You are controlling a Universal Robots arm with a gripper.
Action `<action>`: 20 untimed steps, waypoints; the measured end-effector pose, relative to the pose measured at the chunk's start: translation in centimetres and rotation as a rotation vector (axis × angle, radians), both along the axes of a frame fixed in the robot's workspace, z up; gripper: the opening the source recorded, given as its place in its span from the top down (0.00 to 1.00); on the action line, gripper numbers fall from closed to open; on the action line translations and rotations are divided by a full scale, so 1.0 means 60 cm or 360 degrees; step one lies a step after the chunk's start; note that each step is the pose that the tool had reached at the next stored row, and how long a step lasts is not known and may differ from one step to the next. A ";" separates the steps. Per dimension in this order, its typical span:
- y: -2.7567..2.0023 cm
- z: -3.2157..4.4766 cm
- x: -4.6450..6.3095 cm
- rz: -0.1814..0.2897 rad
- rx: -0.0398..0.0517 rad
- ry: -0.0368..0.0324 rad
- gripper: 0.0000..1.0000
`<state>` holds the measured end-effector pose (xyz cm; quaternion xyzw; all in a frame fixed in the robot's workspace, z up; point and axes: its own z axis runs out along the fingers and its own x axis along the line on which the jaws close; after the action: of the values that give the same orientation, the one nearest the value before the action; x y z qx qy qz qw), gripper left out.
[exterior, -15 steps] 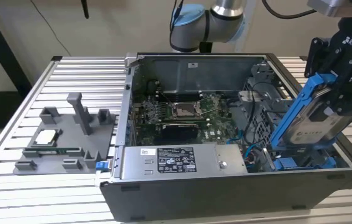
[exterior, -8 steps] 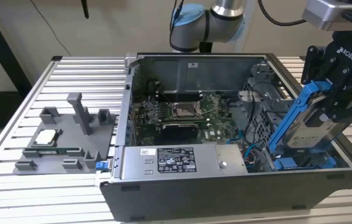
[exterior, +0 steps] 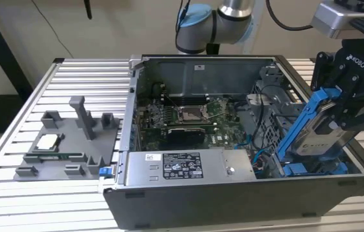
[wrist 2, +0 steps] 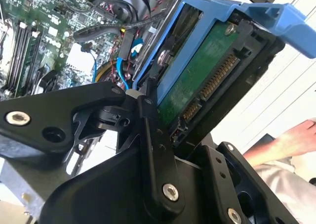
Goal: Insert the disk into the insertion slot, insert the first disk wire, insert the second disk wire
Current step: 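Insert the disk into the insertion slot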
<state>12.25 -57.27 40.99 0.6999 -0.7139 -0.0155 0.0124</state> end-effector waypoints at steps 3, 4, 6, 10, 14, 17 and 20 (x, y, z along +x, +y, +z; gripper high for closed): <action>0.0000 -0.007 0.000 -0.0001 0.0000 0.0000 0.67; 0.0000 -0.010 0.000 -0.0001 0.0000 0.0000 0.67; 0.0001 -0.017 0.000 -0.0001 0.0000 0.0000 0.67; 0.0000 -0.029 0.000 -0.0001 0.0000 0.0000 0.67; 0.0001 -0.039 0.000 -0.0001 0.0000 0.0000 0.67; 0.0001 -0.039 0.000 -0.0001 -0.0001 0.0000 0.66; 0.0000 -0.039 0.000 -0.0001 0.0000 0.0001 0.60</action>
<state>12.25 -57.27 38.65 0.6996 -0.7142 -0.0157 0.0127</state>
